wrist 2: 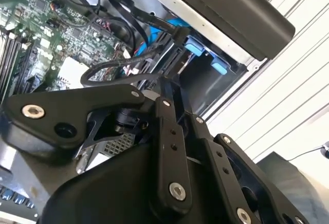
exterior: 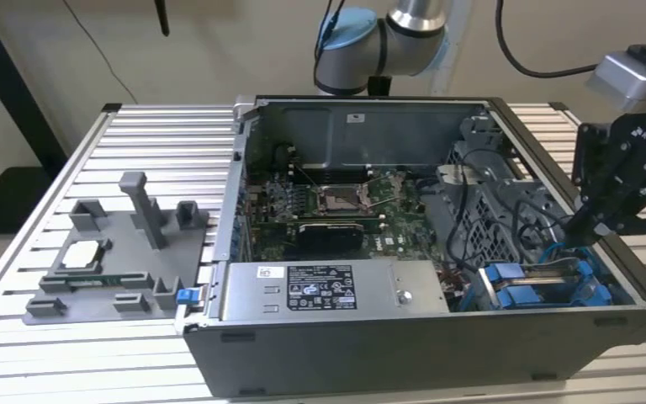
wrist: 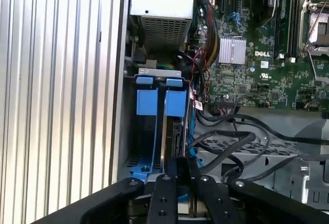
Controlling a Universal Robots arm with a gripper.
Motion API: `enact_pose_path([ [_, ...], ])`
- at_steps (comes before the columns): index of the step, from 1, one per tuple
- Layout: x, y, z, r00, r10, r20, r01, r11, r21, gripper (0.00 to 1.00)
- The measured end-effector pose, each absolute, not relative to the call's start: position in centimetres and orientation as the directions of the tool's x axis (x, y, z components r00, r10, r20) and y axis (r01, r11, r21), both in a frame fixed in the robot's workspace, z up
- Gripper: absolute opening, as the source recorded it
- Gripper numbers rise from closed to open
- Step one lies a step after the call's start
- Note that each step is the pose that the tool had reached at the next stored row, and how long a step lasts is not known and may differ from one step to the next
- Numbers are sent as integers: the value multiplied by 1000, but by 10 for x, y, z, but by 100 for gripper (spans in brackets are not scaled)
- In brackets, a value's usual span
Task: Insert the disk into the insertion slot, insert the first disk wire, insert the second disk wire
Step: 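Insert the first disk wire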
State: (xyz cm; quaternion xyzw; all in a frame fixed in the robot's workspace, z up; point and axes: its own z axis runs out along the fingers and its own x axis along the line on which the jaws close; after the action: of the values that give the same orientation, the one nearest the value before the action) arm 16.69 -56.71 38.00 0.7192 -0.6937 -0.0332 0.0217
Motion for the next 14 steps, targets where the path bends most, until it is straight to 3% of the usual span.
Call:
enact_pose_path([
  [14,178,-569,364,18,-1000,-19,-992,-20,123,0],
])
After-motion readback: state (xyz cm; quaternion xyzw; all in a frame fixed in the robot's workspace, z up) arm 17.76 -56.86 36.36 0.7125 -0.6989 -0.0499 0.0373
